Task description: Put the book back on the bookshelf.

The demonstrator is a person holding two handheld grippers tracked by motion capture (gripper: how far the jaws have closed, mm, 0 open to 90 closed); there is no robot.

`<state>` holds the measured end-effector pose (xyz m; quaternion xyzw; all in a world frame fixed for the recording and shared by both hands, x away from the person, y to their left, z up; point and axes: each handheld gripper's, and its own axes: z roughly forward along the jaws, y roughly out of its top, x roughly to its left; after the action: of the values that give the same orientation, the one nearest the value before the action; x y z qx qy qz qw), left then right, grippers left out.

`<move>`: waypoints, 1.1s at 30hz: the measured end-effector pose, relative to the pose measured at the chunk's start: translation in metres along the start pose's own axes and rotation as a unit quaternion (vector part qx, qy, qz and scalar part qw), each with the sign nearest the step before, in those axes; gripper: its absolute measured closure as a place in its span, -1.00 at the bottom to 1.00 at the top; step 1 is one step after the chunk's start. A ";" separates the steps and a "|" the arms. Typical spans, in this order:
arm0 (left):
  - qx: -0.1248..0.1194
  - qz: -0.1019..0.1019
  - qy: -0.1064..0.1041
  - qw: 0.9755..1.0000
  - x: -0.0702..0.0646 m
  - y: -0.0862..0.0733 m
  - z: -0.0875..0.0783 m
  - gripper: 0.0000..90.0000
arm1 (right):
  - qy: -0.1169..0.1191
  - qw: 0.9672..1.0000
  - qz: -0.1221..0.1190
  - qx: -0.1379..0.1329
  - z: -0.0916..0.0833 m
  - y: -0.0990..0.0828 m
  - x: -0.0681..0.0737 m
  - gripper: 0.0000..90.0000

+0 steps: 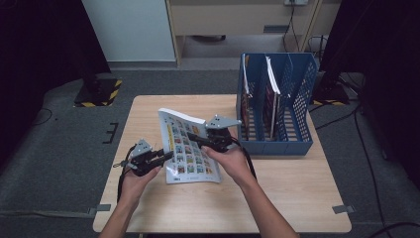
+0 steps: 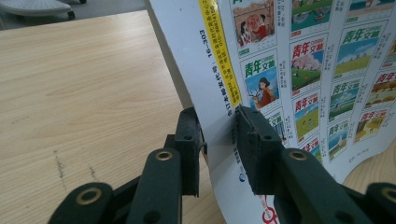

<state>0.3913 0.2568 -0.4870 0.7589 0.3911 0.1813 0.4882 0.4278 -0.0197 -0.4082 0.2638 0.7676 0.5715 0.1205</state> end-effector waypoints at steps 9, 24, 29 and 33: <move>-0.004 0.009 0.001 1.000 -0.002 0.002 -0.001 0.56 | 0.003 1.000 0.002 -0.007 0.000 0.004 0.000 0.58; -0.006 0.017 0.002 1.000 -0.005 0.002 -0.003 0.56 | 0.003 1.000 0.015 -0.015 0.000 0.003 -0.002 0.59; -0.007 0.020 0.002 1.000 -0.005 0.002 -0.003 0.56 | 0.002 1.000 0.018 -0.016 0.000 0.002 -0.005 0.60; -0.008 0.020 0.001 1.000 -0.005 0.002 -0.003 0.56 | 0.003 1.000 0.021 -0.012 0.000 0.003 -0.006 0.60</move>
<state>0.3872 0.2542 -0.4832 0.7624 0.3753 0.1950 0.4898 0.4332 -0.0225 -0.4062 0.2767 0.7555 0.5837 0.1091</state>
